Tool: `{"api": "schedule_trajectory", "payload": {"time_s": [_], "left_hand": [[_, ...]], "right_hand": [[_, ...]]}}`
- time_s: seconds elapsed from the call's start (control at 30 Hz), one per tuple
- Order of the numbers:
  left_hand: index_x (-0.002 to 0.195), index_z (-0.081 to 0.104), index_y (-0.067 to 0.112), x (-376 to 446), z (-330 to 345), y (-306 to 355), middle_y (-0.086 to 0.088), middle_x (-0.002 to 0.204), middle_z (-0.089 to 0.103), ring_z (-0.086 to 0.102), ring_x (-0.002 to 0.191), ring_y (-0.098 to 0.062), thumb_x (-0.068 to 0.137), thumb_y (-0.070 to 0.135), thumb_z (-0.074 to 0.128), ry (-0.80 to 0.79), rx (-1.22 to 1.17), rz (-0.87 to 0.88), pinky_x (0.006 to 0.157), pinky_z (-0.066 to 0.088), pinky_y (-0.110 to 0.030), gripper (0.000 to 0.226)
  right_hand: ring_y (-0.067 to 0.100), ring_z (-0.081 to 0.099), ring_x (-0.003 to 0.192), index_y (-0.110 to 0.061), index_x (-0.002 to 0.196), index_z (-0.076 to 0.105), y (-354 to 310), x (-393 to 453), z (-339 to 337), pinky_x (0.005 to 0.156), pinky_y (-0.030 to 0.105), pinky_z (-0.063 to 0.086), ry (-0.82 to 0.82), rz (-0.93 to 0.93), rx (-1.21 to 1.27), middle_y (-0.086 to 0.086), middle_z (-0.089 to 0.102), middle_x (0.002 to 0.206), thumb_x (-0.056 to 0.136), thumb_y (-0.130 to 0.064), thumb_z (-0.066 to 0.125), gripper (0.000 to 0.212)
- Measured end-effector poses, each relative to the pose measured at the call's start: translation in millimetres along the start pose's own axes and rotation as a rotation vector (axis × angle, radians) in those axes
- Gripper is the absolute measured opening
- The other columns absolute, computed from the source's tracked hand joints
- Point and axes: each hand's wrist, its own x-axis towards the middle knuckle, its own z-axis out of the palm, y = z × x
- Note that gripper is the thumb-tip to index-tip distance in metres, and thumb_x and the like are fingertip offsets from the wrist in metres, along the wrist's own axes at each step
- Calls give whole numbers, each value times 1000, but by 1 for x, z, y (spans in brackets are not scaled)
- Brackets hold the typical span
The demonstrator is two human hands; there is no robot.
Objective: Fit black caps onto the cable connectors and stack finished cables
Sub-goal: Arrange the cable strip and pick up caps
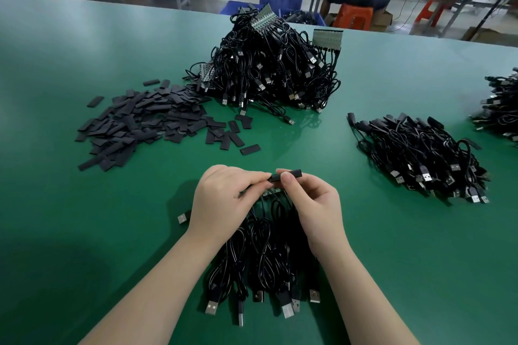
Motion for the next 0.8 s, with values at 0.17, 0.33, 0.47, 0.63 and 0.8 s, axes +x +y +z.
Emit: {"api": "schedule_trajectory", "payload": {"time_s": [0.17, 0.33, 0.47, 0.63, 0.8], "left_hand": [[90, 79, 19, 1, -1, 0, 11, 81, 74, 68, 75, -10, 87, 33, 63, -35, 32, 22, 75, 49, -35, 21], [91, 79, 20, 2, 0, 0, 11, 79, 74, 64, 76, -5, 82, 37, 69, -2, 18, -8, 78, 45, -28, 22], [90, 79, 22, 1, 1, 0, 13, 80, 74, 63, 78, -2, 82, 34, 71, -8, 16, -1, 77, 45, -27, 17], [88, 80, 21, 0, 3, -1, 12, 78, 74, 68, 73, -7, 81, 26, 75, -6, 38, 5, 71, 49, -34, 10], [87, 80, 19, 0, 2, -1, 10, 79, 74, 69, 73, -10, 81, 24, 75, 1, 46, 5, 71, 50, -37, 9]], "right_hand": [[8, 71, 90, -25, 77, 79, 3, 1, 0, 77, 16, 52, -14, -5, -42, -3, 77, 94, 90, -18, 71, 17], [7, 69, 82, -19, 79, 79, 1, 2, 0, 76, 16, 53, 9, 40, -20, 5, 77, 87, 80, -41, 77, 22], [6, 71, 84, -20, 75, 79, -1, 0, 1, 75, 13, 51, 8, 31, 31, 1, 78, 87, 75, -44, 70, 25], [6, 72, 85, -23, 75, 80, 0, -2, 1, 75, 12, 50, 11, 12, -14, 0, 78, 86, 87, -30, 71, 17], [9, 71, 81, -21, 78, 79, 3, 0, 1, 73, 15, 52, 36, 33, -52, 4, 77, 84, 89, -25, 72, 13]]}}
